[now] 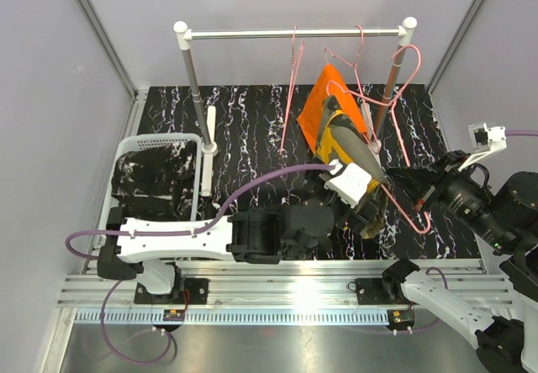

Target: Remove the trousers from the hanger

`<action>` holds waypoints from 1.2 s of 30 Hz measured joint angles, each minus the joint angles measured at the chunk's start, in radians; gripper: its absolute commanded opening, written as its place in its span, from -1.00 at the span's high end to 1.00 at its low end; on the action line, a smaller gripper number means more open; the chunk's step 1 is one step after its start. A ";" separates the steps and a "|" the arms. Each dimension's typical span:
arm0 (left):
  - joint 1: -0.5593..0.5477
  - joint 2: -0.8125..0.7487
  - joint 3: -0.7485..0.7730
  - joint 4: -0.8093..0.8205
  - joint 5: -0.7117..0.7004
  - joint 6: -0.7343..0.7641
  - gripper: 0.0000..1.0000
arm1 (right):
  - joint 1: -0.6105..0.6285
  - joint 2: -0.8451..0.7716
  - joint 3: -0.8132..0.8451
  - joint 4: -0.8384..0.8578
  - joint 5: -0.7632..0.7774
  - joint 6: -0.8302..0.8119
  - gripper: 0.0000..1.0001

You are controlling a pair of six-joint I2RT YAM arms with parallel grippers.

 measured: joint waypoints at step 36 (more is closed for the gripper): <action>0.056 0.073 0.099 -0.086 0.080 -0.037 -0.54 | 0.000 0.023 0.066 -0.050 -0.034 -0.006 1.00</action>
